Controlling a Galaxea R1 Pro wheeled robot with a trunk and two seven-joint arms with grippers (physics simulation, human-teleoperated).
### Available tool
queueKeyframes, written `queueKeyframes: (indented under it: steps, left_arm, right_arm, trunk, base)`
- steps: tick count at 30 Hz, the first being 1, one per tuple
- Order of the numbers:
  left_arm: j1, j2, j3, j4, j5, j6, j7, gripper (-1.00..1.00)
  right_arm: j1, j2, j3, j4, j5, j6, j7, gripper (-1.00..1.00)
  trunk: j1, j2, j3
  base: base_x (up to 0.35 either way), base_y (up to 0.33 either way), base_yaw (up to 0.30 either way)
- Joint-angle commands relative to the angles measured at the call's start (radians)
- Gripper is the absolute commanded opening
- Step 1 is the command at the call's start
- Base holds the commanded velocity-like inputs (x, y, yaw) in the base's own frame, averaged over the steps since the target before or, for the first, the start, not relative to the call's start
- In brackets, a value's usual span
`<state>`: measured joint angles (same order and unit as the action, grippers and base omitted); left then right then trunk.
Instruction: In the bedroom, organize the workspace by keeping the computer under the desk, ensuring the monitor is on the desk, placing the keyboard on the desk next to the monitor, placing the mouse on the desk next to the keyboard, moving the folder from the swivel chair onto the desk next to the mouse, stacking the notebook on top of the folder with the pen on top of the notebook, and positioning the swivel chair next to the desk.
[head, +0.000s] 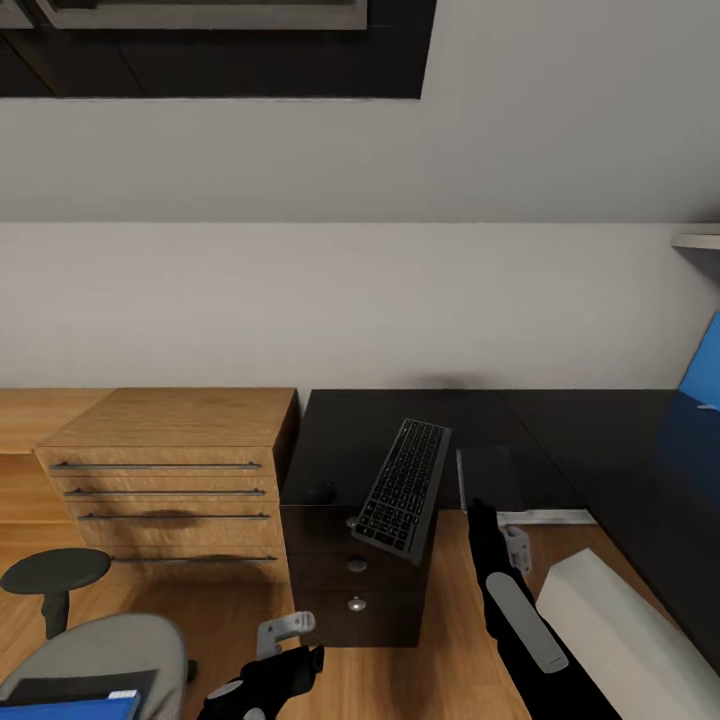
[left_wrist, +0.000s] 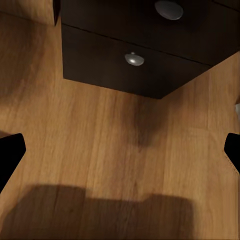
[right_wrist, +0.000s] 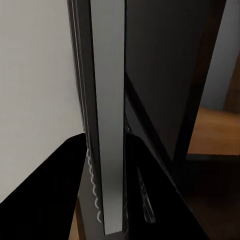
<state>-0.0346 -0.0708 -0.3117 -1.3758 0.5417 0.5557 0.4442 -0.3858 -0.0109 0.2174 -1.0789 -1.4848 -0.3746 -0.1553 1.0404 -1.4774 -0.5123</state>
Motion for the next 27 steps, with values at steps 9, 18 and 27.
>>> queueKeyframes:
  steps: [9,18,27]
  left_arm:
    - [-0.001,0.000,-0.001,-0.006,0.011,0.002,0.011,1.00]
    - [-0.001,0.000,-0.001,-0.006,0.011,0.002,0.011,1.00]
    - [-0.001,0.000,-0.001,-0.006,0.011,0.002,0.011,1.00]
  right_arm:
    - [-0.001,-0.001,0.002,-0.001,-0.004,-0.010,-0.003,-1.00]
    - [-0.001,-0.003,0.000,-0.001,-0.003,-0.010,-0.003,-1.00]
    - [-0.001,-0.003,0.000,-0.001,-0.003,-0.010,-0.004,-1.00]
  trunk:
    - [0.027,-0.050,-0.023]
    - [0.061,-0.113,-0.051]
    - [0.096,-0.176,-0.079]
  base:
    - [0.000,0.000,0.000]
    - [0.000,0.000,0.000]
    - [0.000,0.000,0.000]
